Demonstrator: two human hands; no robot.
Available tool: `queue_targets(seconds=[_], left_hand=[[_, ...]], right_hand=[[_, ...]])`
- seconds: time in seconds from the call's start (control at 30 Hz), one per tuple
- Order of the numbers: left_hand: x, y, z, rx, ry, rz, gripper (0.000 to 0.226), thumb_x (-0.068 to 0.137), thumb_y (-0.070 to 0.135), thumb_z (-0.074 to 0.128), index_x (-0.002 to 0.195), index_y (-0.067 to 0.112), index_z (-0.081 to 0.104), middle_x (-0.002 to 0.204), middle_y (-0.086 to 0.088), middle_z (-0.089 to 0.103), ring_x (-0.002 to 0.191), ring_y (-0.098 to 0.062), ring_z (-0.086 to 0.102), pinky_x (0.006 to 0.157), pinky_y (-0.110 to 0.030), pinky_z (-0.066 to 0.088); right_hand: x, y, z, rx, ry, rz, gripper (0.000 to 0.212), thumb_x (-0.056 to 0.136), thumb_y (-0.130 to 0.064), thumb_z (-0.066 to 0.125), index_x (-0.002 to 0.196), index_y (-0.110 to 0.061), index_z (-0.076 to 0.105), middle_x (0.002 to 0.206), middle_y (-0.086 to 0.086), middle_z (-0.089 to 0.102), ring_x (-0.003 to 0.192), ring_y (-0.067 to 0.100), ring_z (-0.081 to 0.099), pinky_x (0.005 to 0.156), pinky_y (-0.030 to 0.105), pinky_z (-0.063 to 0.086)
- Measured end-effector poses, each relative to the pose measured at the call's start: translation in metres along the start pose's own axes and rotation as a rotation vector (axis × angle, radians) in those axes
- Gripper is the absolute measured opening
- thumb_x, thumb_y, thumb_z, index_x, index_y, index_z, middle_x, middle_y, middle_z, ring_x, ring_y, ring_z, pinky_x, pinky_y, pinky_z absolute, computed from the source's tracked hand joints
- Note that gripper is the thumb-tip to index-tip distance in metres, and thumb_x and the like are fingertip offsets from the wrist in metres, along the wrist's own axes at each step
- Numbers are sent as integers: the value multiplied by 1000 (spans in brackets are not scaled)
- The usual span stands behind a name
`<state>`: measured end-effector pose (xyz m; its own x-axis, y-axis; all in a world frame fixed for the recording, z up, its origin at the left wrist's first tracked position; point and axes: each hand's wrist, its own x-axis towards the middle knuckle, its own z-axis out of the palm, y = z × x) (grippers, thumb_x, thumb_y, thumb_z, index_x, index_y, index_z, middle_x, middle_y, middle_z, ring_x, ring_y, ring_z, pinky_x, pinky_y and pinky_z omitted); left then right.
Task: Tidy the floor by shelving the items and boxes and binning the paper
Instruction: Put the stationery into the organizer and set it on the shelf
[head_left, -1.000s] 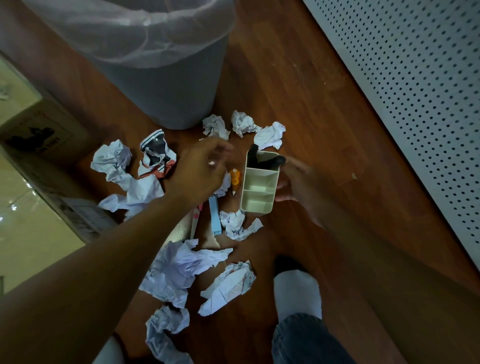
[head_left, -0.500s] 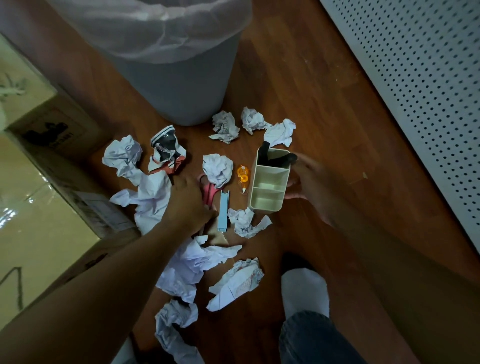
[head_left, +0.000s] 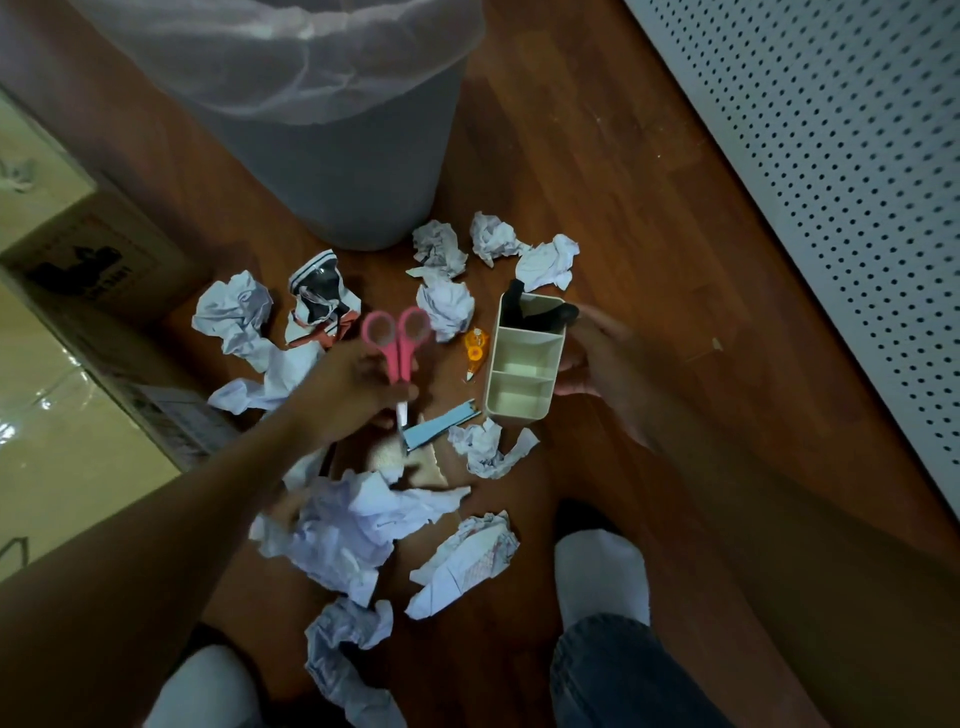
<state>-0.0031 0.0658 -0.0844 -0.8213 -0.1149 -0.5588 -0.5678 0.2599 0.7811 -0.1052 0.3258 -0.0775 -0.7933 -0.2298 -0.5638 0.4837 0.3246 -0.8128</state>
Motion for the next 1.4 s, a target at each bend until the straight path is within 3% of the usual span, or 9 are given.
queue_targets(seconds=[0.13, 0.23, 0.3, 0.43, 0.57, 0.77, 0.93, 1.23, 1.4], left_hand=[[-2, 30, -9, -150, 126, 174, 8, 89, 15, 69, 97, 15, 72, 84, -3, 76, 76, -20, 73, 67, -35, 60], [-1, 60, -13, -196, 218, 292, 17, 91, 22, 68, 100, 7, 73, 80, -3, 75, 72, -18, 73, 68, -29, 61], [-2, 81, -15, -166, 254, 394, 19, 91, 18, 69, 106, 7, 69, 88, -3, 75, 76, -12, 73, 70, -23, 58], [-5, 115, -18, -141, 272, 579, 28, 88, 19, 73, 109, 15, 56, 110, -8, 68, 99, -21, 71, 82, -37, 60], [-6, 137, -12, -128, 318, 712, 25, 96, 13, 62, 117, 6, 51, 112, -8, 65, 101, -12, 70, 81, -24, 58], [4, 140, 2, 7, 227, 739, 25, 87, 26, 71, 105, 12, 61, 108, -13, 68, 103, -27, 68, 92, -49, 54], [8, 141, 21, -11, 196, 750, 24, 88, 7, 70, 108, 0, 59, 97, -3, 64, 92, -5, 68, 83, -24, 56], [16, 143, 36, 86, 185, 773, 26, 84, 7, 72, 104, -4, 60, 99, -17, 66, 92, -24, 66, 85, -36, 56], [17, 133, 39, 134, 203, 760, 27, 85, 11, 72, 107, 1, 61, 101, -7, 67, 95, -16, 65, 87, -29, 55]], right_hand=[[-3, -1, 2, 5, -21, 2, 37, 98, -37, 46, 129, -27, 66, 116, 8, 72, 108, 37, 67, 81, 50, 63], [-8, 2, 1, 41, -26, -31, 40, 96, -37, 48, 130, -26, 65, 118, 11, 71, 105, 36, 67, 83, 51, 62], [-12, 5, -1, 58, -55, -60, 38, 100, -27, 48, 135, -23, 62, 120, 13, 69, 104, 33, 66, 87, 53, 60], [-15, 10, -3, 55, -69, -81, 49, 94, -17, 59, 143, -17, 54, 128, 10, 66, 108, 27, 69, 81, 41, 62], [-17, 10, -5, 69, -70, -78, 47, 100, -9, 56, 146, -15, 50, 134, 7, 64, 105, 19, 72, 82, 39, 63], [-22, 10, -7, 84, -81, -92, 48, 99, -7, 58, 146, -16, 50, 133, 5, 65, 108, 18, 71, 83, 40, 62], [-21, 11, -8, 96, -90, -95, 47, 99, -7, 59, 145, -16, 52, 134, 5, 64, 111, 20, 70, 86, 44, 62], [-21, 10, -9, 111, -107, -97, 47, 98, -7, 59, 144, -16, 52, 133, 6, 65, 112, 22, 70, 85, 42, 62], [-23, 9, -9, 107, -107, -101, 48, 98, -5, 59, 144, -17, 53, 132, 6, 65, 114, 23, 69, 84, 41, 62]])
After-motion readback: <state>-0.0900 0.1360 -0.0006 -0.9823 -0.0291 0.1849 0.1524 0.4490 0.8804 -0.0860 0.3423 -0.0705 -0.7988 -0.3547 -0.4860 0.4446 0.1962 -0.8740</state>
